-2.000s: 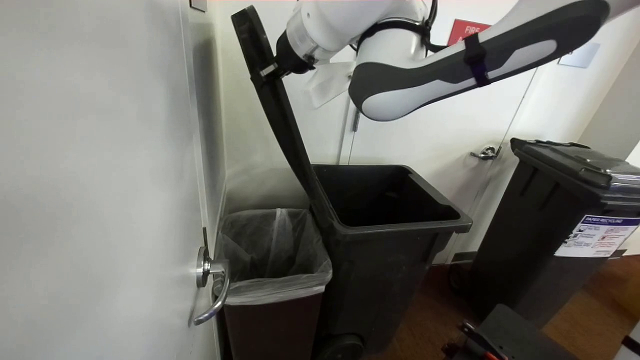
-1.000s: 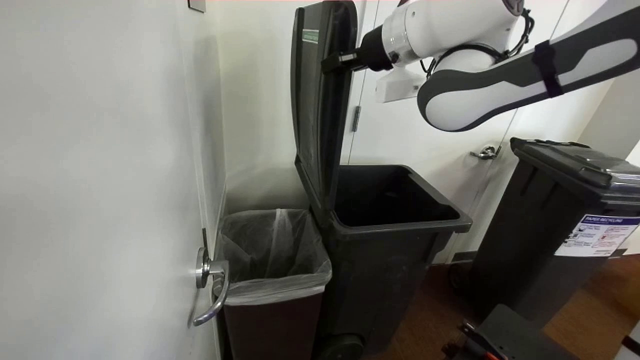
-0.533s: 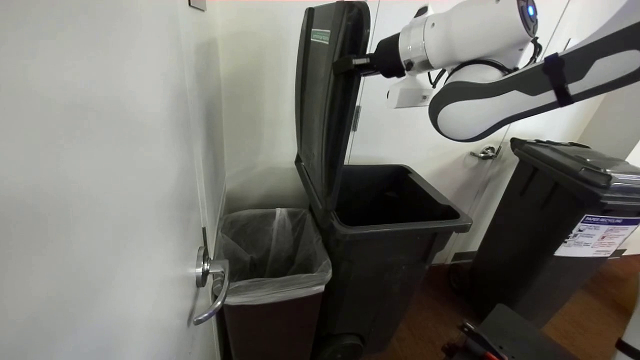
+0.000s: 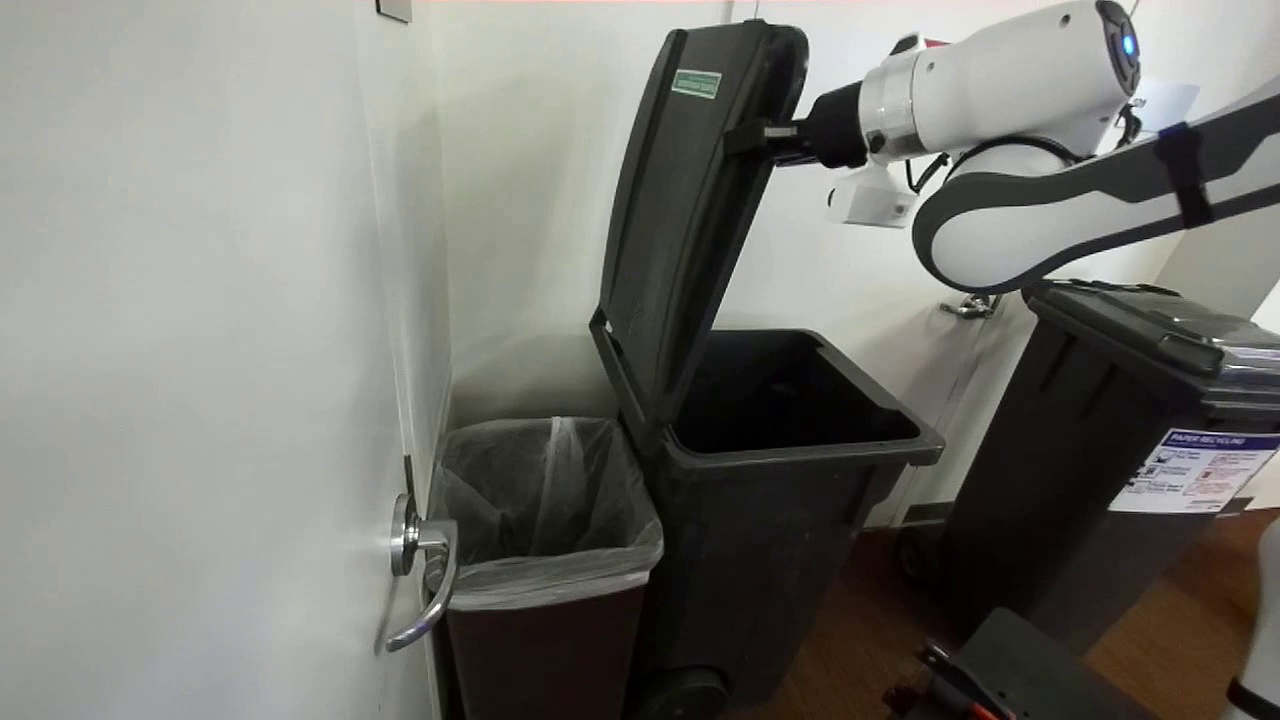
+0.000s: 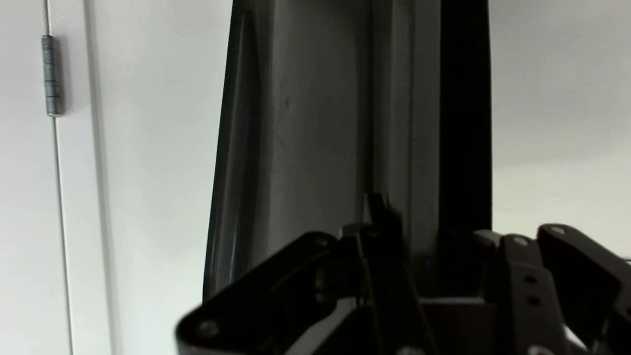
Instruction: Close the bin
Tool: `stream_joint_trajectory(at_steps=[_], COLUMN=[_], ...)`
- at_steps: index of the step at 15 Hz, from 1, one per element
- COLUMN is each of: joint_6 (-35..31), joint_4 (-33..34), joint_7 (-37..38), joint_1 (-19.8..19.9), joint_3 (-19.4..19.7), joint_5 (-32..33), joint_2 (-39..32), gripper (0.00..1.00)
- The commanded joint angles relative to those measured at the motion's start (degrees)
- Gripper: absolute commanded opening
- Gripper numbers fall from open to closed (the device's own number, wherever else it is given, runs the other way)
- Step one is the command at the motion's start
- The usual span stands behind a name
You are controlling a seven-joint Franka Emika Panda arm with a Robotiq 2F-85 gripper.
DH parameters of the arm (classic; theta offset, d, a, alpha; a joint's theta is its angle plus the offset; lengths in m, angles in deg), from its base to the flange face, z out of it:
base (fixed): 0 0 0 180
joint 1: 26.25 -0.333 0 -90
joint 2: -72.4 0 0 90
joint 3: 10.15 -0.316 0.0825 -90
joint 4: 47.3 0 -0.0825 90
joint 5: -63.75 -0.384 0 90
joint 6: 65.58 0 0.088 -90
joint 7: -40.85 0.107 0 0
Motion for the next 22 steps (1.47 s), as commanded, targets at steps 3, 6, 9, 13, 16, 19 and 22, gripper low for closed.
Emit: stream_joint_trajectory(at_steps=[3, 6, 9, 13, 16, 19, 22], joint_6=[0.3, -0.8, -0.9, -0.5, -0.5, -4.2, -9.5], joint_4=[-2.4, -3.0, -3.1, -3.7, -3.7, -3.8, -5.3], joint_7=[-1.0, -1.1, -1.0, 0.0, 0.0, 0.0, 0.1], joint_1=[-2.3, -4.2, -6.0, -4.9, -5.0, -4.6, -4.8], joint_3=[6.5, 10.4, 13.3, 12.5, 12.5, 14.4, 17.7], joint_5=[1.7, 2.0, 2.2, 1.8, 1.8, 1.3, 0.8], joint_2=[5.4, 6.3, 7.0, 6.6, 6.6, 5.1, 3.7], gripper=[0.02, 0.02, 0.02, 0.1, 0.02, 0.02, 0.02])
